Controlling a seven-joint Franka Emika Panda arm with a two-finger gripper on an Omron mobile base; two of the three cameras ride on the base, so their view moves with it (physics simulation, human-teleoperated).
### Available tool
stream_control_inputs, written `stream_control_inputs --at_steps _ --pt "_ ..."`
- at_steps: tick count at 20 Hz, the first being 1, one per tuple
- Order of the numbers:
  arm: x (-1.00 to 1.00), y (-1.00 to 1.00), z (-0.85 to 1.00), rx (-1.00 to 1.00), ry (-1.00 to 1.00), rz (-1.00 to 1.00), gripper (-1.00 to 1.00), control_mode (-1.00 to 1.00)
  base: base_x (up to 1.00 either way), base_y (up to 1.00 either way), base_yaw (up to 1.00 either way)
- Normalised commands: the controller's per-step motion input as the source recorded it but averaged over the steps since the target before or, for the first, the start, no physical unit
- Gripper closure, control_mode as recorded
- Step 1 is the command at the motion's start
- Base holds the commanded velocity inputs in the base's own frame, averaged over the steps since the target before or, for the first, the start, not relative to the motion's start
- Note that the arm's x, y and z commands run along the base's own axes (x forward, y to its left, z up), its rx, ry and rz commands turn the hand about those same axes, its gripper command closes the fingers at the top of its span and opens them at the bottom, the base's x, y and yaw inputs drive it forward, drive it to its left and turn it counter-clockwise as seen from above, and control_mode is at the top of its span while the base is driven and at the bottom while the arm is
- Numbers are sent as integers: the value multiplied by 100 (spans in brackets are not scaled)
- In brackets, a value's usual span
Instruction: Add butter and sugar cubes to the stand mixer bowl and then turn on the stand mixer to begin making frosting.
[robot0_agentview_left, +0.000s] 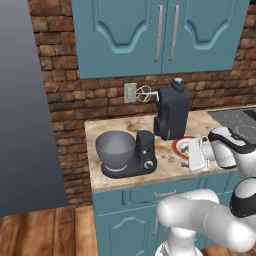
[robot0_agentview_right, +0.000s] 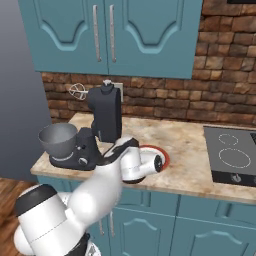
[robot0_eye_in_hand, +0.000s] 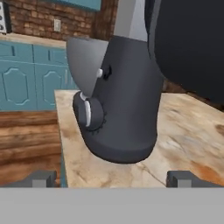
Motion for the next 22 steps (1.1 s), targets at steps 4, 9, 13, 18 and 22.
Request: stream_control_inputs --at_steps 4,9,13,18,22 --pt "29 12 -34 0 0 1 -100 -100 0 0 0" --pt "30 1 -22 0 0 0 -100 -100 0 0 0" --pt "34 0 -17 0 0 0 -100 -100 0 0 0" --pt "29 0 -15 0 0 0 -100 -100 0 0 0" --pt "18 -1 -14 0 0 0 -100 -100 0 0 0"
